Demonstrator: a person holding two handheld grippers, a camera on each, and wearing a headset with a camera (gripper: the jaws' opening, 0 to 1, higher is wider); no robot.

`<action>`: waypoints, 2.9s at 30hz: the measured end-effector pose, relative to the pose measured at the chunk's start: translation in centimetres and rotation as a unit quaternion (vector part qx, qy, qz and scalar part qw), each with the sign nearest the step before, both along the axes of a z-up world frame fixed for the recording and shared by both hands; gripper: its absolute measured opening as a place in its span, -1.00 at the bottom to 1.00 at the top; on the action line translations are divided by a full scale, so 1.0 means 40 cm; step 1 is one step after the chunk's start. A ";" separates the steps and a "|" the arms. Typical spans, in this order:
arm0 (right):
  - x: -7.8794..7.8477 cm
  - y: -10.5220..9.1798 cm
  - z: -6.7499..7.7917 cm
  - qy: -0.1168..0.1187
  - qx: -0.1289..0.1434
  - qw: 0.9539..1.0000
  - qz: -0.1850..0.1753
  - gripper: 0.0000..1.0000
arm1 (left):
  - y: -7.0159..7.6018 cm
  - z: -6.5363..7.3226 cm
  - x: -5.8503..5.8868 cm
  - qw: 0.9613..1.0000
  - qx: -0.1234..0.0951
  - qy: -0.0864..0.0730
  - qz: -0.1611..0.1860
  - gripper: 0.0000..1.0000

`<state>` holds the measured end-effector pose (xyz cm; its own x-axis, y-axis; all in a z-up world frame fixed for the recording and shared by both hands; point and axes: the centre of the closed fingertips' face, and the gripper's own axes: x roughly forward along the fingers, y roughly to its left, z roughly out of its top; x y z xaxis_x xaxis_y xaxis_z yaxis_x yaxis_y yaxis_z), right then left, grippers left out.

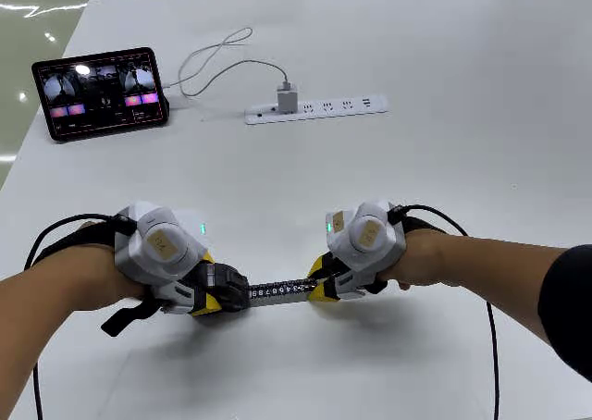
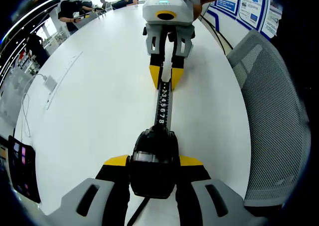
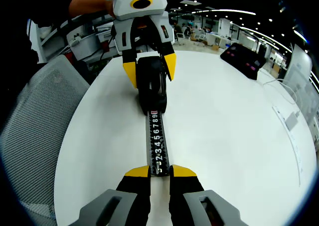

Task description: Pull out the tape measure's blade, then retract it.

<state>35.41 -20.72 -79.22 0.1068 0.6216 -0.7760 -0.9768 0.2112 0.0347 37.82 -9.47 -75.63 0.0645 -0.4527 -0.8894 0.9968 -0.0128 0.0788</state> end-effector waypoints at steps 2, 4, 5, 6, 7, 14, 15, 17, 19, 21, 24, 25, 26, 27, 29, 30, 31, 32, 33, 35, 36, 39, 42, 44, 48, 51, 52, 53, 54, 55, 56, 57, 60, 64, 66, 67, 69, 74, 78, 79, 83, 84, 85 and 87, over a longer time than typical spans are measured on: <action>-0.001 -0.003 0.000 0.001 0.000 1.000 0.000 -0.81 | 0.000 0.000 0.000 1.000 0.000 0.000 0.000 -0.40; -0.001 -0.005 -0.001 0.001 0.001 1.000 0.000 -0.81 | -0.001 0.000 0.000 1.000 0.000 0.000 0.000 -0.40; -0.001 -0.006 0.000 0.001 0.001 1.000 -0.001 -0.81 | -0.001 0.000 0.000 1.000 0.000 -0.001 0.000 -0.40; 0.000 -0.007 0.000 0.001 0.000 1.000 0.000 -0.81 | 0.000 0.000 0.000 1.000 0.000 -0.001 0.000 -0.40; -0.001 -0.008 0.000 0.001 0.000 1.000 0.000 -0.81 | 0.000 0.000 0.000 1.000 0.000 -0.001 0.001 -0.40; 0.000 -0.023 -0.001 0.002 -0.001 1.000 -0.002 -0.81 | -0.001 0.001 0.000 1.000 -0.001 -0.002 0.001 -0.40; 0.000 -0.025 -0.002 0.001 -0.002 1.000 -0.001 -0.81 | -0.001 0.001 0.000 1.000 -0.001 -0.001 0.001 -0.40; -0.001 -0.030 -0.003 -0.002 -0.005 1.000 0.003 -0.81 | -0.001 0.001 0.000 1.000 -0.001 -0.002 0.001 -0.40; 0.000 -0.040 -0.004 -0.001 -0.004 1.000 0.000 -0.81 | -0.001 0.001 0.000 1.000 -0.001 -0.003 0.001 -0.40; 0.001 -0.048 -0.005 0.000 -0.004 1.000 -0.003 -0.81 | -0.001 0.001 0.000 1.000 -0.002 -0.003 0.001 -0.40; -0.002 -0.056 -0.005 0.002 -0.003 1.000 -0.005 -0.81 | -0.001 0.001 0.000 1.000 -0.002 -0.003 0.001 -0.40; -0.003 -0.058 -0.005 0.002 -0.003 1.000 -0.005 -0.81 | -0.002 0.001 0.000 1.000 -0.002 -0.003 0.001 -0.40; -0.004 -0.060 -0.006 0.003 -0.004 1.000 -0.005 -0.81 | -0.001 0.001 0.000 1.000 -0.002 -0.003 0.001 -0.40; -0.005 -0.062 -0.006 0.003 -0.004 1.000 -0.006 -0.81 | -0.002 0.001 0.000 1.000 -0.002 -0.003 0.000 -0.40; -0.005 -0.065 -0.006 0.003 -0.004 1.000 -0.007 -0.81 | -0.001 0.001 0.000 1.000 -0.003 -0.003 0.002 -0.40; -0.005 -0.066 -0.006 0.003 -0.004 1.000 -0.007 -0.81 | -0.001 0.001 -0.001 1.000 -0.003 -0.003 0.002 -0.40; -0.006 -0.068 -0.005 0.004 -0.004 1.000 -0.008 -0.81 | -0.001 0.001 -0.001 1.000 -0.003 -0.003 0.002 -0.40; -0.007 -0.071 -0.005 0.004 -0.005 1.000 -0.008 -0.81 | -0.001 0.002 -0.001 1.000 -0.003 -0.003 0.003 -0.40; -0.007 -0.073 -0.004 0.003 -0.005 1.000 -0.008 -0.81 | -0.002 0.002 -0.001 1.000 -0.003 -0.003 0.002 -0.40; -0.009 -0.079 -0.002 0.004 -0.005 1.000 -0.008 -0.81 | -0.002 0.002 -0.002 1.000 -0.003 -0.003 0.002 -0.40; -0.010 -0.082 -0.002 0.003 -0.006 1.000 -0.008 -0.82 | -0.002 0.003 -0.003 1.000 -0.003 -0.004 0.002 -0.40; -0.011 -0.091 -0.003 0.004 -0.007 1.000 -0.009 -0.82 | -0.002 0.004 -0.003 1.000 -0.004 -0.004 0.003 -0.40; -0.010 -0.101 -0.002 0.005 -0.008 1.000 -0.011 -0.82 | -0.003 0.004 -0.005 1.000 -0.004 -0.004 0.003 -0.40; -0.010 -0.106 -0.002 0.006 -0.009 1.000 -0.012 -0.82 | -0.003 0.004 -0.005 1.000 -0.004 -0.004 0.003 -0.40; -0.013 -0.115 0.000 0.006 -0.009 1.000 -0.014 -0.82 | -0.003 0.005 -0.005 1.000 -0.004 -0.004 0.003 -0.40; -0.014 -0.122 0.000 0.006 -0.009 1.000 -0.016 -0.82 | -0.003 0.005 -0.006 1.000 -0.004 -0.004 0.003 -0.40; -0.014 -0.123 0.000 0.006 -0.009 1.000 -0.016 -0.82 | -0.003 0.005 -0.005 1.000 -0.004 -0.004 0.003 -0.40; -0.014 -0.125 -0.001 0.007 -0.009 1.000 -0.017 -0.82 | -0.003 0.004 -0.005 1.000 -0.004 -0.004 0.003 -0.40; -0.014 -0.127 0.000 0.007 -0.010 1.000 -0.017 -0.82 | -0.003 0.004 -0.005 1.000 -0.004 -0.004 0.003 -0.40; -0.015 -0.128 0.000 0.007 -0.010 1.000 -0.017 -0.82 | -0.003 0.004 -0.005 1.000 -0.004 -0.004 0.003 -0.40; -0.015 -0.130 0.000 0.008 -0.010 1.000 -0.018 -0.82 | -0.003 0.004 -0.005 1.000 -0.004 -0.004 0.004 -0.40; -0.015 -0.131 0.000 0.008 -0.010 1.000 -0.018 -0.82 | -0.003 0.004 -0.005 1.000 -0.004 -0.004 0.004 -0.40; -0.016 -0.137 0.000 0.008 -0.011 1.000 -0.018 -0.82 | -0.003 0.005 -0.006 1.000 -0.004 -0.004 0.004 -0.40; -0.017 -0.144 -0.001 0.008 -0.011 1.000 -0.019 -0.82 | -0.003 0.005 -0.006 1.000 -0.004 -0.005 0.004 -0.40; -0.017 -0.148 -0.001 0.008 -0.012 1.000 -0.019 -0.82 | -0.003 0.005 -0.007 1.000 -0.004 -0.005 0.004 -0.40; -0.019 -0.150 0.000 0.008 -0.012 1.000 -0.019 -0.82 | -0.003 0.005 -0.007 1.000 -0.004 -0.005 0.005 -0.40; -0.020 -0.155 0.000 0.008 -0.012 1.000 -0.020 -0.82 | -0.003 0.005 -0.007 1.000 -0.004 -0.005 0.005 -0.40; -0.018 -0.168 0.001 0.008 -0.016 1.000 -0.021 -0.82 | -0.003 0.005 -0.006 1.000 -0.004 -0.006 0.005 -0.40; -0.020 -0.173 0.002 0.008 -0.016 1.000 -0.022 -0.82 | -0.003 0.004 -0.006 1.000 -0.004 -0.005 0.005 -0.40; -0.021 -0.175 0.002 0.009 -0.016 1.000 -0.023 -0.82 | -0.003 0.004 -0.006 1.000 -0.004 -0.005 0.004 -0.41; -0.022 -0.180 0.003 0.008 -0.016 1.000 -0.023 -0.82 | -0.002 0.003 -0.003 1.000 -0.004 -0.005 0.004 -0.41; -0.022 -0.181 0.003 0.009 -0.015 1.000 -0.024 -0.82 | -0.002 0.003 -0.003 1.000 -0.004 -0.005 0.004 -0.41; -0.022 -0.184 0.003 0.009 -0.015 1.000 -0.024 -0.82 | -0.002 0.003 -0.003 1.000 -0.004 -0.005 0.004 -0.41; -0.022 -0.187 0.003 0.010 -0.014 0.999 -0.027 -0.82 | -0.001 0.002 -0.002 1.000 -0.005 -0.005 0.004 -0.41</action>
